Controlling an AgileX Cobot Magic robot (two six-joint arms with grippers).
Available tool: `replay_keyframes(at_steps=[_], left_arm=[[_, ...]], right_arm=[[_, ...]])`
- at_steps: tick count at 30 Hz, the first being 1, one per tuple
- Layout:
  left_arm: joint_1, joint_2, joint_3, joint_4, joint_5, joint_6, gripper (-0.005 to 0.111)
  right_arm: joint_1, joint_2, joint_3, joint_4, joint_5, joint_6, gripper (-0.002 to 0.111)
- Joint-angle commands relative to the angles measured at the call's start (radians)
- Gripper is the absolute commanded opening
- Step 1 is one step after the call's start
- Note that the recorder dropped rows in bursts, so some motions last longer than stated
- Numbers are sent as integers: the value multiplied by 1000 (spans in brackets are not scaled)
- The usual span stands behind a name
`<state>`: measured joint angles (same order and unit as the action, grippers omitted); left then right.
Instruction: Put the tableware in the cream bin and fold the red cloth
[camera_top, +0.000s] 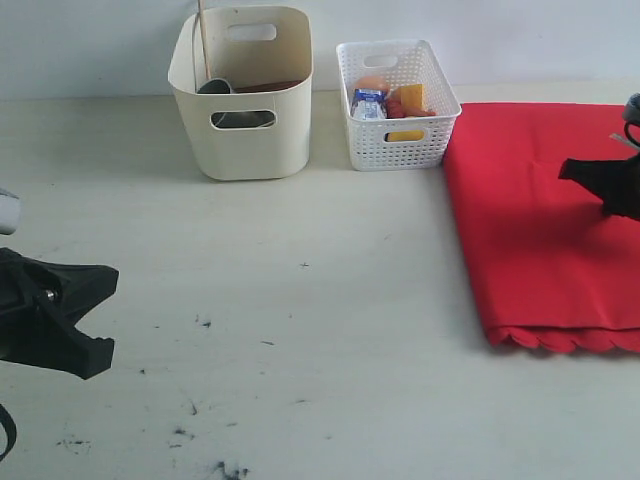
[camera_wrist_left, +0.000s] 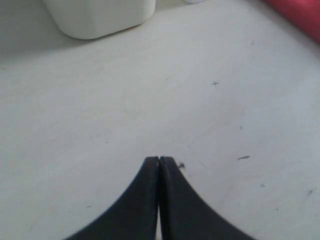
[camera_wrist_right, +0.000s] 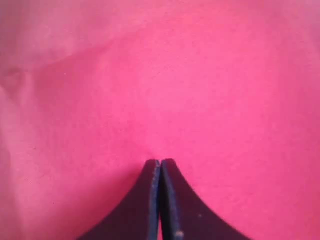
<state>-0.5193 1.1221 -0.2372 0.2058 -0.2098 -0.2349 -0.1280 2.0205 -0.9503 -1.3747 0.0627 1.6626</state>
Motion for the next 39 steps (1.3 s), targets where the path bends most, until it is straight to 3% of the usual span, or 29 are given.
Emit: replay_keyframes(at_steps=[1, 9, 19, 25, 39], left_arm=[[2, -7, 4, -7, -20, -10, 2], [2, -7, 4, -7, -20, -4, 2], [2, -7, 4, -7, -4, -4, 2], [2, -7, 4, -7, -5, -11, 2], [2, -7, 4, -5, -8, -11, 2]], right_arm=[[0, 91, -38, 10, -80, 5, 0], [0, 47, -47, 13, 49, 1, 0], [0, -176, 88, 13, 61, -39, 0], [0, -149, 150, 11, 69, -12, 0], [0, 68, -85, 2, 40, -72, 0]])
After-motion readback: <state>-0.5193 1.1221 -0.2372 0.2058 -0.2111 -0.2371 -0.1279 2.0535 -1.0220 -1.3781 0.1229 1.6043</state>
